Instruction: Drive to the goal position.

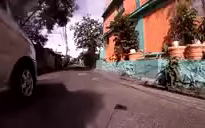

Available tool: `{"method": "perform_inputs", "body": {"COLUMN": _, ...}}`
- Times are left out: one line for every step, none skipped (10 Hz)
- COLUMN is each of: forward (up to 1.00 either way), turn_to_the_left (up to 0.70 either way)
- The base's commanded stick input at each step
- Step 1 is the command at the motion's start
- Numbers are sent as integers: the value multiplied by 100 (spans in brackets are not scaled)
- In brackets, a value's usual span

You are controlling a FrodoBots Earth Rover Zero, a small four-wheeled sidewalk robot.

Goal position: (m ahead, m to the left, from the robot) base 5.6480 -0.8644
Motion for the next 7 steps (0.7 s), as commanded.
{"method": "perform_inputs", "body": {"forward": 0, "turn_to_the_left": 0}}
{"method": "perform_inputs", "body": {"forward": 0, "turn_to_the_left": 0}}
{"method": "perform_inputs", "body": {"forward": 0, "turn_to_the_left": 0}}
{"method": "perform_inputs", "body": {"forward": 0, "turn_to_the_left": 0}}
{"method": "perform_inputs", "body": {"forward": 0, "turn_to_the_left": 0}}
{"method": "perform_inputs", "body": {"forward": 0, "turn_to_the_left": 0}}
{"method": "perform_inputs", "body": {"forward": 0, "turn_to_the_left": 0}}
